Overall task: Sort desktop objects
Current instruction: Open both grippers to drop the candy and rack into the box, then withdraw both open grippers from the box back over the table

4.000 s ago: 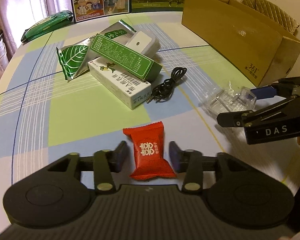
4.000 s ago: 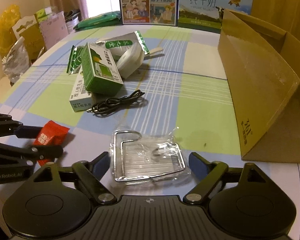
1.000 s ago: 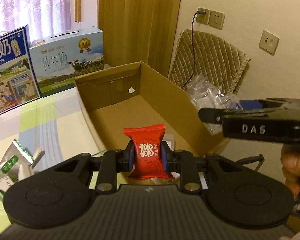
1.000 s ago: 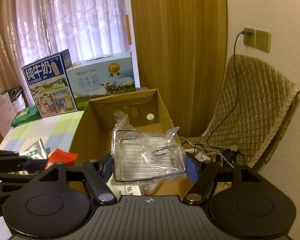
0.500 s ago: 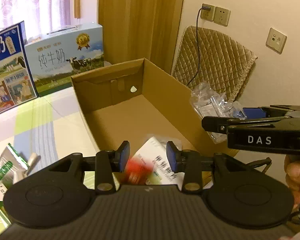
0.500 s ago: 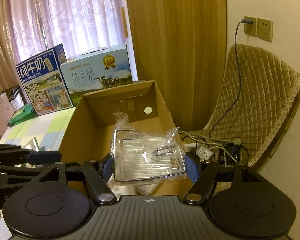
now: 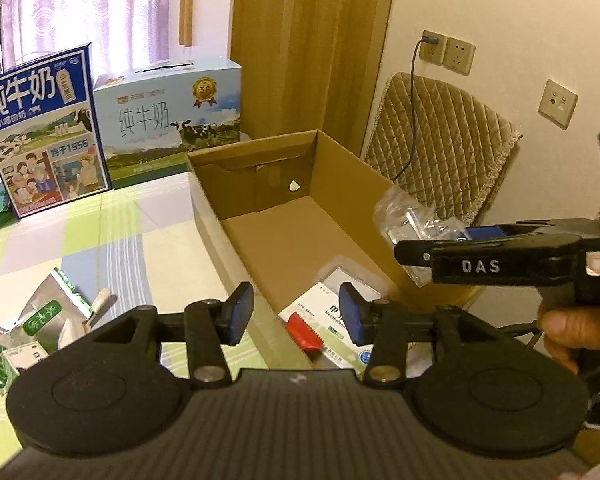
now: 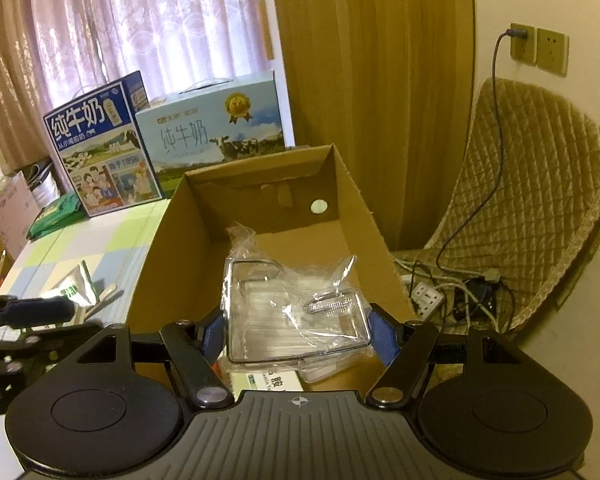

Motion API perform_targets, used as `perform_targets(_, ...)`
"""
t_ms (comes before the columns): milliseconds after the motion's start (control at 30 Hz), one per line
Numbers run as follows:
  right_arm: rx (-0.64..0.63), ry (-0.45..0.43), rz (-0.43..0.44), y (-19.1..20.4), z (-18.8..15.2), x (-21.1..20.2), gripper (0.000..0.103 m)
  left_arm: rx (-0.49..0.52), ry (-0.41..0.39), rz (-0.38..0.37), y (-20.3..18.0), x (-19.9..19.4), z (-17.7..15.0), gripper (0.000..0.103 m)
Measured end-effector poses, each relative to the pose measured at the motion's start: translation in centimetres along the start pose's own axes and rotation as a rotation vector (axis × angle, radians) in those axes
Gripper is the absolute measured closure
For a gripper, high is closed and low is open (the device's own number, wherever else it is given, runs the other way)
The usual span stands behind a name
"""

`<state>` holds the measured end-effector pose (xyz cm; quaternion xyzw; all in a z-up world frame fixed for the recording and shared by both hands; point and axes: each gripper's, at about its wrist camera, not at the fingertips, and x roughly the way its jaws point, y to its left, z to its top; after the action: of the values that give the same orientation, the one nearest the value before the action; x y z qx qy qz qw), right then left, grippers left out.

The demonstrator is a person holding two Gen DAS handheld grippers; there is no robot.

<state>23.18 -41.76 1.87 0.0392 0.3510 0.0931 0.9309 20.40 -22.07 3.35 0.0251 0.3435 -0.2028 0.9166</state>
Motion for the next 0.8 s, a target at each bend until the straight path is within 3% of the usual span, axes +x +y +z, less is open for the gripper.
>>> perform_targets(100,0.028,-0.005,0.015,-0.2,0.0,0.0,0.026,-0.009,0.001,0.004,0.4,-0.5,-0.3,0.059)
perform_targets(467,0.067,-0.057,0.012,0.0,-0.3,-3.3,0.019,-0.056,0.011,0.024,2.2,-2.5,-2.6,0.052)
perform_targets(800,0.075,-0.106,0.1,4.0,-1.7,-7.6,0.008,-0.094,0.007,0.095,4.8,-6.9,-6.2,0.042)
